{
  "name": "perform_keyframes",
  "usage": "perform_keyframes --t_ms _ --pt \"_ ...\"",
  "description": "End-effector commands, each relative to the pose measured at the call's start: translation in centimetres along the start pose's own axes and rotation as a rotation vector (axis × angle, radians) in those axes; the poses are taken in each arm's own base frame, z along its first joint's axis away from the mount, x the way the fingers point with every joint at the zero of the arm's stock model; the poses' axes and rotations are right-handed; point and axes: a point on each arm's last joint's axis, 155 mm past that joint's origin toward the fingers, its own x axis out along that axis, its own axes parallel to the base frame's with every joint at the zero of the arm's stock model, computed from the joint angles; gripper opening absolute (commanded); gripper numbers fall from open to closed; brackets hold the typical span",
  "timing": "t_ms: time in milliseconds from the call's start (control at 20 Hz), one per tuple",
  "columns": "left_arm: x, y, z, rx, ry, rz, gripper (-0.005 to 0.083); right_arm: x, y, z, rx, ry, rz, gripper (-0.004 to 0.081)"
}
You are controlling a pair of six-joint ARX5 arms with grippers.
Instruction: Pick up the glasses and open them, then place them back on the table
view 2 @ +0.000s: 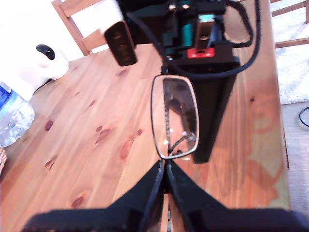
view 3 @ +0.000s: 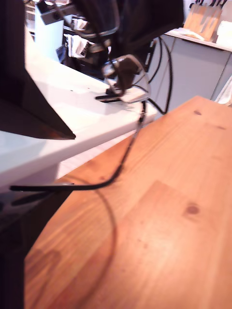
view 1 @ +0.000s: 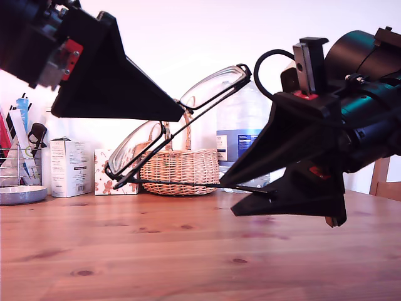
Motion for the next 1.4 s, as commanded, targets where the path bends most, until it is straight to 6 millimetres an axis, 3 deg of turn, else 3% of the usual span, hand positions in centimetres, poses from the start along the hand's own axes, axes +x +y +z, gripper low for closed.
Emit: perform_keyframes --t_ms 0,400,650,900,1350 --pt "0.0 0.1 0.5 -0.006 -0.018 0.005 -0.0022 0.0 0.2 0.3 -0.015 -0.002 0.007 0.025" --pt "-1.7 1.0 2.8 -0.015 -0.101 0.025 -0.0022 -1.4 -2.0 1.3 0.135 -0.06 -0.062 0.0247" --pt "-2.4 1.2 3.1 -0.017 -0.115 0.031 -0.0022 -1.6 -2.6 1.5 0.165 -0.071 -0.091 0.0247" --pt "-2.2 2.0 2.1 -0.029 -0.077 0.054 -0.0022 -1.5 -2.3 2.1 0.127 -0.087 -0.084 0.0247" --pt "-2.0 5.1 0.3 -0.25 -0.047 0.113 -0.0022 -0.1 -1.9 2.4 -0.033 -0.084 -0.14 0.0247"
